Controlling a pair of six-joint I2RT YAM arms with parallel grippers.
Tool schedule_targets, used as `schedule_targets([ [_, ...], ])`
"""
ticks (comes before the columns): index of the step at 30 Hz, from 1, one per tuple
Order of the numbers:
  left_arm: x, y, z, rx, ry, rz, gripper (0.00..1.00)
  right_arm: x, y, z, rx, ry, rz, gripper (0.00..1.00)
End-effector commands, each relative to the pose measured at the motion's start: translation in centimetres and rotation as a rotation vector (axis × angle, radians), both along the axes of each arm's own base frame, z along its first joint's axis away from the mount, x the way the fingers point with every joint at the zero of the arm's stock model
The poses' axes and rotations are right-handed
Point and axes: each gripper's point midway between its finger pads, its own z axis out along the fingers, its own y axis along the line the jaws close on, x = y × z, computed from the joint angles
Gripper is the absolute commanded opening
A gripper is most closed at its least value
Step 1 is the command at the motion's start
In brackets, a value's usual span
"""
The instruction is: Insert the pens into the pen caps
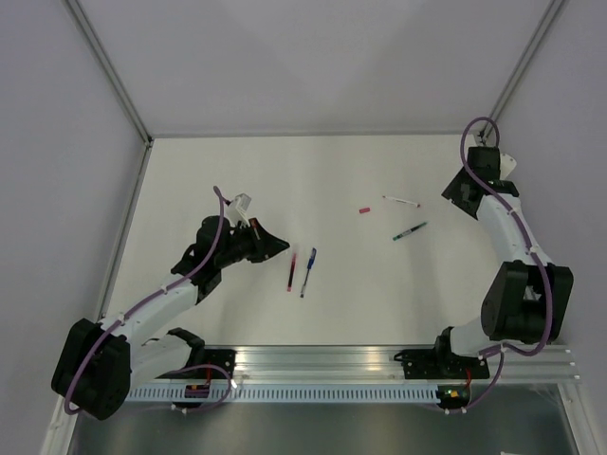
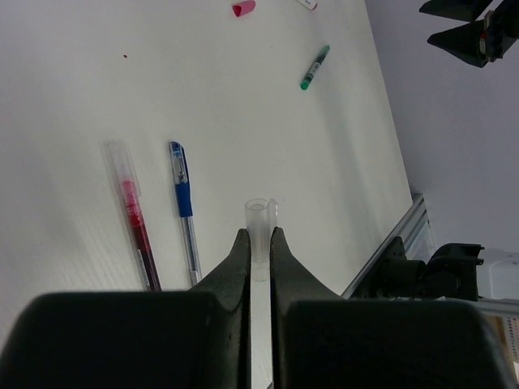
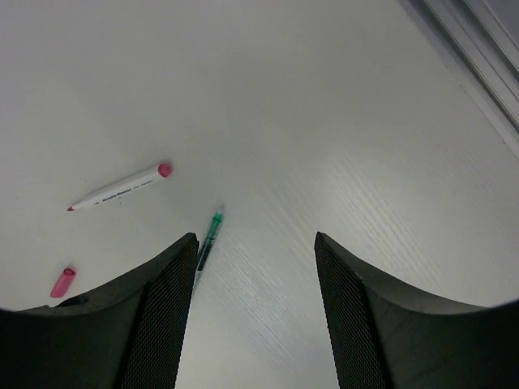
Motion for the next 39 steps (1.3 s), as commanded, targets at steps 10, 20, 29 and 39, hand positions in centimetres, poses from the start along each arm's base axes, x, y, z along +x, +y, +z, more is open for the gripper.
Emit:
schedule_targets([
  [10,1.3,0.6,1.2,0.028,-0.07,0.046,0.02,-0.2,5.4,-5.5,0.184,0.111,0.088,0.57],
  [20,1.2,0.2,1.1,0.02,-0.075,0.023,0.02,1.1,8.5,-8.4,0.16,0.202,0.043,0.53],
  [29,0.9,0.4,1.9,0.011,-0.099,0.025,0.02,1.4,8.7,-10.5,0.143,0.244,0.003,0.52],
  [39,0.8,0.5,2.3,0.008,-0.116,0.029,0.02,1.4,8.0,-11.9,0.086,0.328,-0.002,0.5],
])
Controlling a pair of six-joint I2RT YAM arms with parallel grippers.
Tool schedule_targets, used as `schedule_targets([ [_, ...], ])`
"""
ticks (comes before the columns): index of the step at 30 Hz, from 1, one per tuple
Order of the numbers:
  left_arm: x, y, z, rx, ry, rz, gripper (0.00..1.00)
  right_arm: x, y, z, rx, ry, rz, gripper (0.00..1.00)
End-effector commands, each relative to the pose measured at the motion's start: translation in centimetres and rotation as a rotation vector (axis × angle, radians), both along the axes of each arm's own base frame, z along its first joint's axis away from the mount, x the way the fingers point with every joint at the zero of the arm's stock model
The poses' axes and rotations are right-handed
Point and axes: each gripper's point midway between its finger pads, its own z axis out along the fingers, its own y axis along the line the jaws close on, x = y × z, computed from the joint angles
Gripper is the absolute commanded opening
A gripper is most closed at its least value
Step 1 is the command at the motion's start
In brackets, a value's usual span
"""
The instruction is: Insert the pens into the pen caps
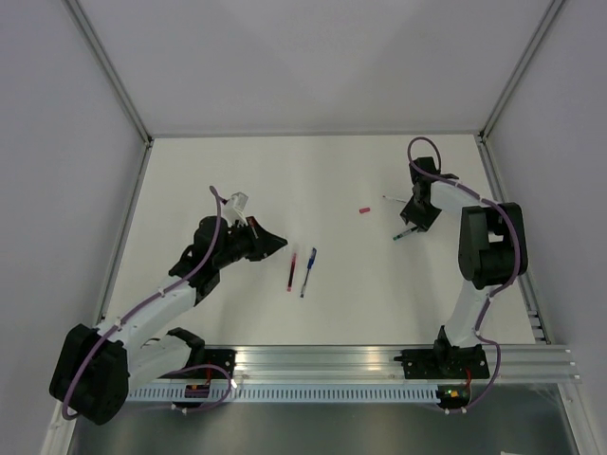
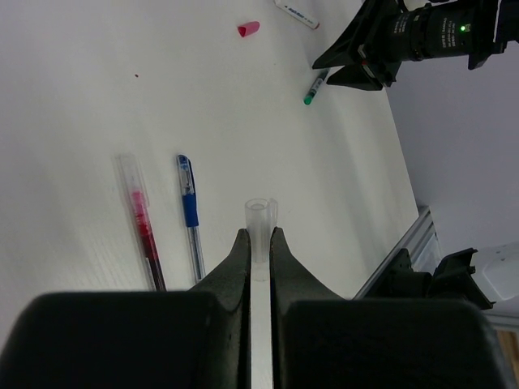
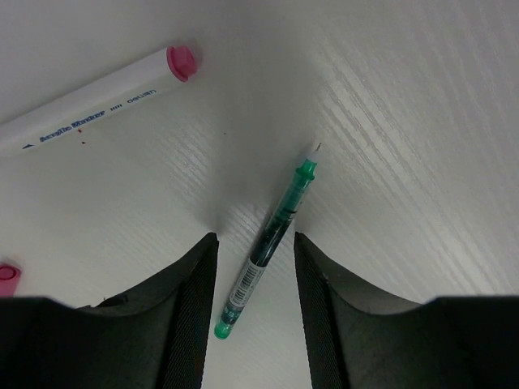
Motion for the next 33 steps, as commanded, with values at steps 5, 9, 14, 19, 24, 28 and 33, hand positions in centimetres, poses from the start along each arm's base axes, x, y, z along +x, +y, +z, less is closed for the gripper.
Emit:
schedule_targets([
  [5,0.2,0.3,2.7,0.0,-0.109,0.004,0.02,-0.8,-1.4,0.7,-0.095,0.074,0.019,0.48],
  [9,0.0,0.8,3.6,-0.003,-0.142,0.022,0.02,-1.6,-0.9,-0.4,-0.066,0.102,0.031,0.47],
  [14,0.0,0.9,3.5,0.002,-0.142,0.027,0.02,-1.4,0.4,-1.9,0.001,0.084,0.058,0.47],
  [19,0.0,0.9,3.6,0.0,-0.144,0.024,0.02,-2.0,-0.1,-2.6,-0.027,0.116,0.068,0.4],
  [24,-0.2,0.9,3.8,-0.005,-0.146,0.019,0.02,-2.7,-1.0,-1.9,-0.077,0.14,0.071,0.13],
  [28,-1.0,0.0,4.5,-0.048,-0.149,-0.04,0.02,-3.0,-0.8,-1.4,-0.072,0.148,0.156,0.0],
  [33,-2.0,-1.1,5.9,-0.108,-0.176,-0.125,0.02,-3.1,0.2,2.8,-0.099,0.028,0.275,0.0],
])
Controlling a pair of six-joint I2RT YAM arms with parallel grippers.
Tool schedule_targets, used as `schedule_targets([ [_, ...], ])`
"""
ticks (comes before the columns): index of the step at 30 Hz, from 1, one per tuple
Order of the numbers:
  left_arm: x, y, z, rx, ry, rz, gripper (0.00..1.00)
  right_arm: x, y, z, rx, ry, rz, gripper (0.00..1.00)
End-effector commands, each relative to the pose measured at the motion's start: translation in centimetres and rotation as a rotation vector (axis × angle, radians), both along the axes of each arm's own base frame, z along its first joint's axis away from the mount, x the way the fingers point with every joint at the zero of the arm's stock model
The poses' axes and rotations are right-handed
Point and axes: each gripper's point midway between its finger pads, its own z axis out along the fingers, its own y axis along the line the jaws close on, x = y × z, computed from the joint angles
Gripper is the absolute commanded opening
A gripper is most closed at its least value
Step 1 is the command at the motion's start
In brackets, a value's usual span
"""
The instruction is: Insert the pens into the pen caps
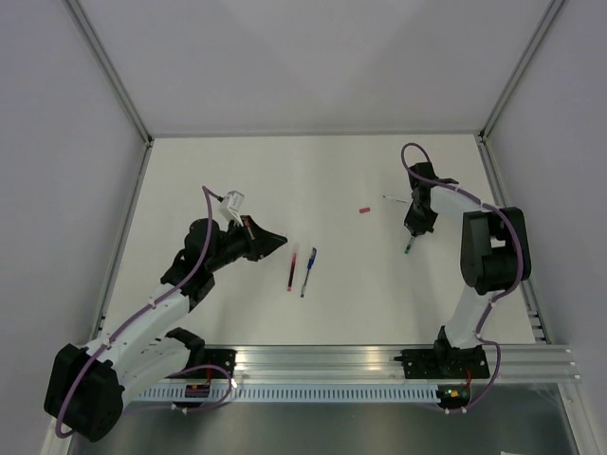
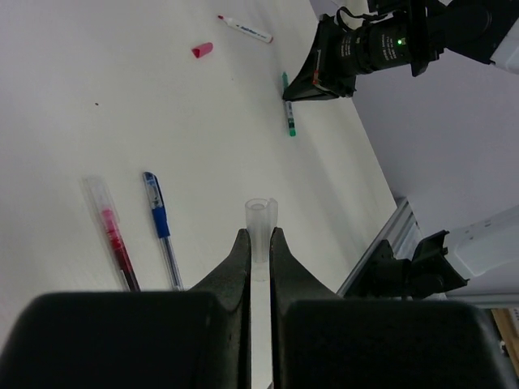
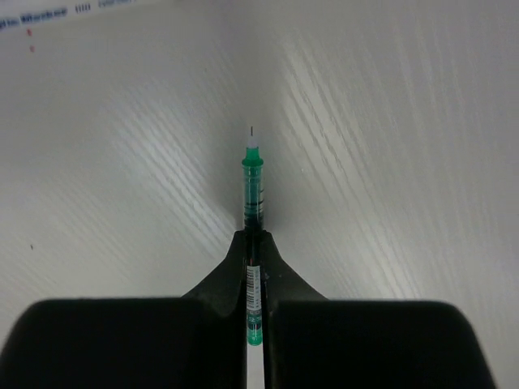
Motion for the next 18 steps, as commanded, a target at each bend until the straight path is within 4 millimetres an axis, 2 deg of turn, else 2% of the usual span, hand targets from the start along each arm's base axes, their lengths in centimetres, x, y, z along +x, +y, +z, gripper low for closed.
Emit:
schedule_targets([
  [1,-0.9,-1.2,2.7,-0.072,-0.074,-0.09,0.02,-1.7,0.4,3.9,-0.047,-0.069,0.115,0.0],
  [2,-1.1,-1.3,2.9,-0.081,-0.074,-0.103,0.02,-2.9,0.3,4.0,-0.045,-0.075,0.133,0.0],
  [3,-1.5,-1.5,3.1,-0.09,-0.074,-0.126,0.02,-2.5,0.7,6.5,-0.026,-0.176,0.143,0.0],
  [5,-1.8,-1.8,3.6,-0.107,-0.083,-0.15,0.02,-4.0,1.7,6.9,0.03,-0.21,0.182,0.0],
  [6,-2.1,-1.9,3.8,-0.115,-0.085,-0.166,0.02,-4.0,2.3,9.1,0.055,-0.296,0.203,0.0],
  [7,-2.4,-2.0,4.1,-0.128,-0.09,-0.182,0.02,-4.6,3.8,10.5,0.113,-0.362,0.256,0.0],
  [8,-2.4,-2.1,4.4,-0.136,-0.093,-0.181,0.02,-5.4,4.9,10.9,0.157,-0.376,0.291,0.0],
  [9,-2.8,-2.2,4.6,-0.146,-0.097,-0.205,0.02,-5.2,6.3,12.1,0.197,-0.442,0.346,0.0],
  [10,-3.0,-2.5,5.1,-0.159,-0.115,-0.218,0.02,-5.8,8.6,12.9,0.26,-0.48,0.424,0.0],
  [11,-3.1,-2.6,5.3,-0.164,-0.122,-0.22,0.02,-6.8,10.0,13.1,0.31,-0.503,0.478,0.0],
  [12,-3.0,-2.6,5.6,-0.176,-0.118,-0.215,0.02,-7.1,12.2,16.0,0.399,-0.62,0.556,0.0],
  [13,-2.9,-2.7,6.1,-0.189,-0.135,-0.214,0.02,-8.2,13.7,15.9,0.447,-0.637,0.607,0.0],
  [14,-2.8,-2.7,6.6,-0.199,-0.139,-0.213,0.02,-8.6,14.6,16.8,0.483,-0.679,0.635,0.0],
  [15,-2.7,-2.8,7.4,-0.215,-0.152,-0.215,0.02,-9.0,15.7,19.0,0.528,-0.767,0.685,0.0],
  [16,-2.5,-3.0,7.7,-0.233,-0.135,-0.214,0.02,-9.7,16.9,19.6,0.56,-0.792,0.727,0.0],
  [17,-2.4,-3.2,9.2,-0.261,-0.166,-0.221,0.02,-10.4,17.4,20.2,0.581,-0.82,0.759,0.0],
  [18,-2.5,-3.4,9.8,-0.282,-0.173,-0.238,0.02,-10.5,18.2,21.3,0.604,-0.876,0.795,0.0],
])
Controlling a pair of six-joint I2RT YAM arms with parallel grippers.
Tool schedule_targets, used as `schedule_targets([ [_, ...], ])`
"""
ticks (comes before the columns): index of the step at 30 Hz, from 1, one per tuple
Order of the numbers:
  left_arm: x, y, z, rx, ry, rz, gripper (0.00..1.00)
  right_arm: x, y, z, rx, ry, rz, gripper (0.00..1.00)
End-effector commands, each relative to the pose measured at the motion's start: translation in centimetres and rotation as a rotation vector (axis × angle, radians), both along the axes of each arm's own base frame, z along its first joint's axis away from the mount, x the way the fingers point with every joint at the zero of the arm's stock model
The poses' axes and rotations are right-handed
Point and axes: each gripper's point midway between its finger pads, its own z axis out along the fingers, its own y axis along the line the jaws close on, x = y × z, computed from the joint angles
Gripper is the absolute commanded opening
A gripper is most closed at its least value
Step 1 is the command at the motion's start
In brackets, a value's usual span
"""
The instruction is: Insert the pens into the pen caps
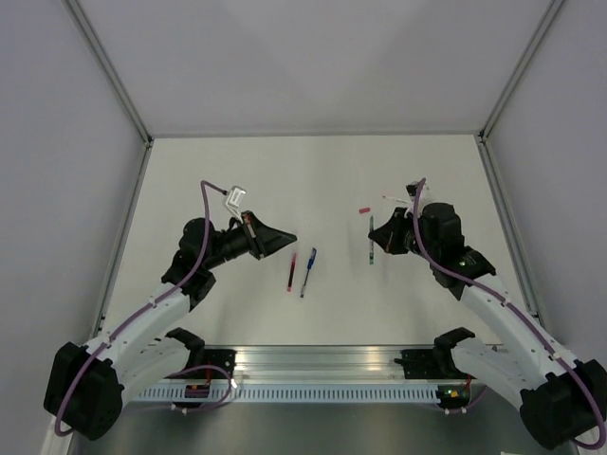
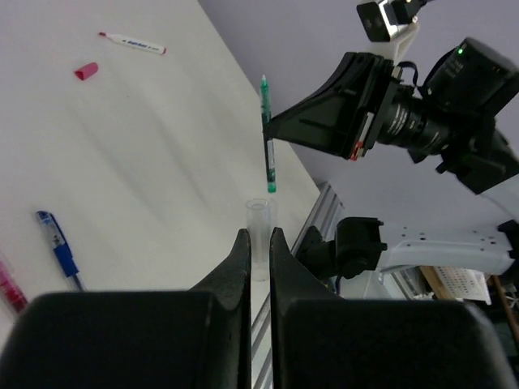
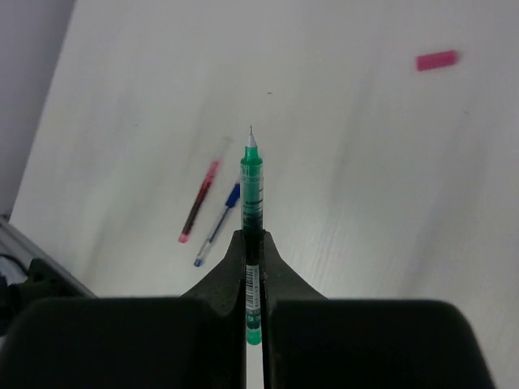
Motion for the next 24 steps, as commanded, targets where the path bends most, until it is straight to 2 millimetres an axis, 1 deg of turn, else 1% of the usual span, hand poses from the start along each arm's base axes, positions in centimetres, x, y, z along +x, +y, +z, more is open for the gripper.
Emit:
schedule_targets([
  [1,-0.3,-1.0,6.1,-0.155,-0.081,-0.063,0.02,-1.6,4.6,4.8,0.18,-0.193,0.22,0.0],
  [2,-0.2,-1.3,6.3,-0.17,-0.076,-0.074,0.02,-2.0,5.1,5.4,0.207,-0.222,0.25,0.0],
  [3,-0.4,-1.5,8.0,-0.201,-0.118,-0.099,0.02,-2.4,5.7,7.1,0.244,-0.296,0.282,0.0],
  [4,-0.4,-1.6,8.6,-0.221,-0.112,-0.108,0.02,-3.5,6.6,7.6,0.269,-0.319,0.337,0.0],
  [5,-0.2,-1.8,9.3,-0.23,-0.119,-0.12,0.02,-4.0,7.0,8.3,0.294,-0.366,0.362,0.0],
  [6,-0.1,-2.0,10.0,-0.239,-0.127,-0.126,0.02,-4.5,7.3,8.7,0.306,-0.388,0.383,0.0],
  [7,0.0,-2.1,10.5,-0.246,-0.133,-0.132,0.02,-5.3,7.9,8.6,0.317,-0.395,0.415,0.0],
  [8,0.0,-2.1,11.3,-0.255,-0.152,-0.139,0.02,-6.0,8.2,9.2,0.332,-0.422,0.439,0.0],
  [9,0.0,-2.2,11.7,-0.263,-0.167,-0.146,0.02,-6.4,8.5,9.9,0.349,-0.459,0.456,0.0],
  [10,0.1,-2.2,12.0,-0.271,-0.172,-0.141,0.02,-7.0,9.1,10.0,0.36,-0.464,0.477,0.0],
  [11,0.0,-2.1,12.3,-0.28,-0.179,-0.137,0.02,-7.1,9.4,9.9,0.367,-0.463,0.48,0.0],
  [12,0.1,-2.0,12.6,-0.287,-0.187,-0.128,0.02,-7.4,9.7,10.6,0.389,-0.493,0.494,0.0],
  [13,0.1,-1.9,12.8,-0.294,-0.198,-0.125,0.02,-8.2,10.5,10.6,0.405,-0.494,0.526,0.0],
  [15,0.3,-1.9,12.9,-0.299,-0.205,-0.115,0.02,-8.1,11.4,10.5,0.407,-0.495,0.526,0.0],
  [16,0.4,-1.9,12.7,-0.297,-0.204,-0.109,0.02,-8.8,12.1,10.7,0.413,-0.495,0.55,0.0],
  [17,0.5,-1.9,12.6,-0.296,-0.199,-0.107,0.02,-8.7,12.7,10.4,0.407,-0.486,0.553,0.0],
  [18,0.6,-1.9,12.5,-0.297,-0.198,-0.106,0.02,-8.6,12.9,10.4,0.407,-0.489,0.541,0.0],
  [19,0.8,-2.0,12.2,-0.296,-0.19,-0.106,0.02,-9.1,13.4,10.6,0.414,-0.492,0.555,0.0],
  [20,0.8,-2.0,12.1,-0.303,-0.19,-0.106,0.02,-9.1,13.6,10.6,0.414,-0.495,0.555,0.0],
  [24,0.8,-2.1,12.1,-0.325,-0.188,-0.116,0.02,-8.9,14.2,10.7,0.396,-0.503,0.537,0.0],
])
